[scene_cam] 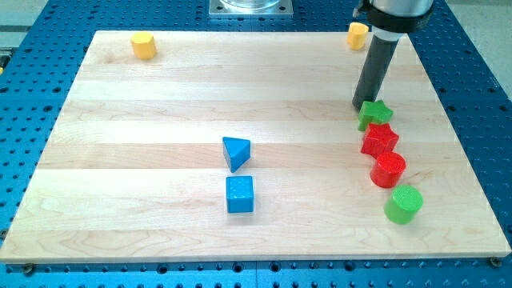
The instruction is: Move yellow blocks above blue blocks vertically
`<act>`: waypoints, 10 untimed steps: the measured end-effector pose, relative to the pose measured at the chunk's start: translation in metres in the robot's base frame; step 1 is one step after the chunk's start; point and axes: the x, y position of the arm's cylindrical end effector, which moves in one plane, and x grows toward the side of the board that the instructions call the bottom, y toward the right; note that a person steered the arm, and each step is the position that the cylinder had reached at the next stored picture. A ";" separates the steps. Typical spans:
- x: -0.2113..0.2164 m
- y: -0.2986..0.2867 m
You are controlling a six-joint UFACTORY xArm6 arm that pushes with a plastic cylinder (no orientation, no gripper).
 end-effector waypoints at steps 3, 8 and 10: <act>-0.123 0.116; -0.148 -0.034; -0.119 -0.067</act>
